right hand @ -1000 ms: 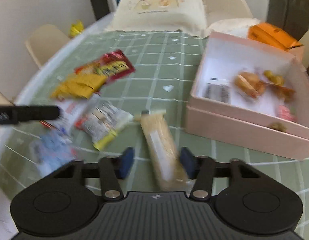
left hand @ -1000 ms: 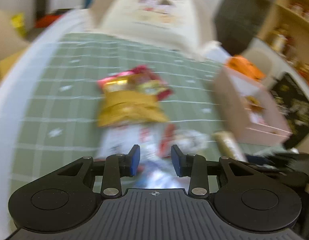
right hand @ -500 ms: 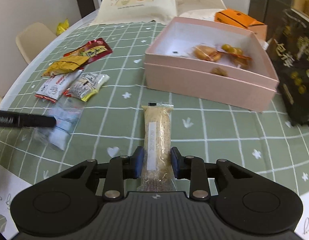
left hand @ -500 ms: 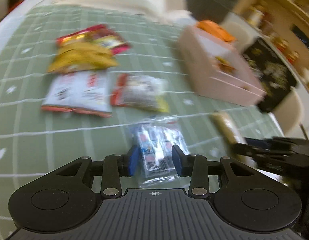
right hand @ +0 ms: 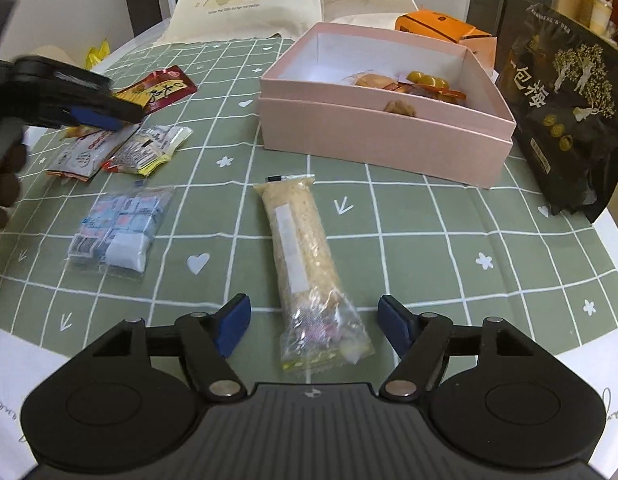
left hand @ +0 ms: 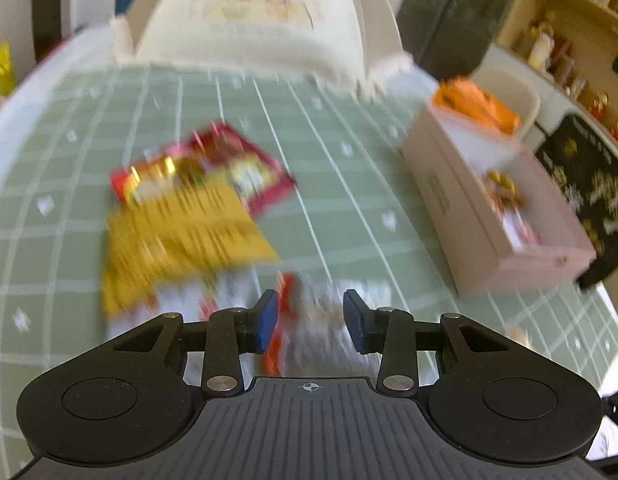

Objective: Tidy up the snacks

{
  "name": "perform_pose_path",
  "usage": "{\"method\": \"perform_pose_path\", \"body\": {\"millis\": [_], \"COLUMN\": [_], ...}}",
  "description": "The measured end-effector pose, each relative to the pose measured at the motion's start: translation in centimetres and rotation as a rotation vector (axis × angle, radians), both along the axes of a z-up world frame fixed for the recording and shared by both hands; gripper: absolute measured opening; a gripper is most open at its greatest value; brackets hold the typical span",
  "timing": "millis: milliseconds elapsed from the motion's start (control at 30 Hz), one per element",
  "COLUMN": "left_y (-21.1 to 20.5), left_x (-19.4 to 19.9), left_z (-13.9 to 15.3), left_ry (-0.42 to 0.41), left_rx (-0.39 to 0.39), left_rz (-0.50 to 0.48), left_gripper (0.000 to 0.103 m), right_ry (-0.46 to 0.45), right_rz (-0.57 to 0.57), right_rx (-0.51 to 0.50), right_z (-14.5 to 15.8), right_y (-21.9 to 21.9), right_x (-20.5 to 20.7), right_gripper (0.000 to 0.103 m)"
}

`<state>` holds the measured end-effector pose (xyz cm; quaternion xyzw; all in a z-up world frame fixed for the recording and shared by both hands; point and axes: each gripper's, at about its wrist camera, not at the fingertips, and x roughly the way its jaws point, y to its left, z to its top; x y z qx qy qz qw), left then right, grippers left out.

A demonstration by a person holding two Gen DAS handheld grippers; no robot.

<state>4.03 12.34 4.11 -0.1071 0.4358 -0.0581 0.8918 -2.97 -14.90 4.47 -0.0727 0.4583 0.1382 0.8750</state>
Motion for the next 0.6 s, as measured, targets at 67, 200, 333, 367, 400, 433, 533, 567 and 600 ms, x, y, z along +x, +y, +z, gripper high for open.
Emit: {"method": "perform_pose_path", "body": {"millis": [67, 200, 333, 367, 400, 433, 533, 567, 600], "left_y": [-0.9, -2.9, -4.1, -4.3, -4.4, -4.4, -4.5, -4.5, -4.4], "left_x": [-1.5, -3.4, -5.6, -6.2, -6.6, -6.8, -7.8, -8.2, -8.6], "left_z": [-0.1, -0.2, 0.7, 1.1, 1.3, 1.5, 1.9, 2.0, 2.0], "left_ry": [0.004, 0.043, 0.050, 0.047, 0.054, 0.064, 0.096, 0.099, 0.105], "left_rx": [-0.026, -0.079, -0.054, 0.004, 0.057, 0.083, 0.139, 0.153, 0.157], "left_rz": [-0.031, -0.094, -0.083, -0.056, -0.034, -0.030, -0.050, -0.051, -0.050], "left_gripper": [0.042, 0.042, 0.042, 0.042, 0.042, 0.042, 0.042, 0.042, 0.042], "right_ry": [0.001, -0.012, -0.049, -0.062, -0.070, -0.073, -0.064, -0.060, -0.053], "right_rz": [0.003, -0.016, -0.006, 0.004, 0.014, 0.031, 0.072, 0.082, 0.093], "right_rx": [0.011, 0.019, 0.037, 0.042, 0.049, 0.065, 0.120, 0.139, 0.159], "right_z": [0.1, 0.3, 1.1, 1.4, 1.7, 2.1, 2.8, 2.9, 3.0], "right_y": [-0.2, -0.7, -0.4, -0.2, 0.2, 0.7, 2.5, 3.3, 4.0], "right_x": [-0.4, -0.8, -0.5, -0.3, 0.0, 0.4, 2.1, 2.8, 3.5], "right_gripper": [0.071, 0.071, 0.071, 0.071, 0.072, 0.073, 0.074, 0.074, 0.075]}}
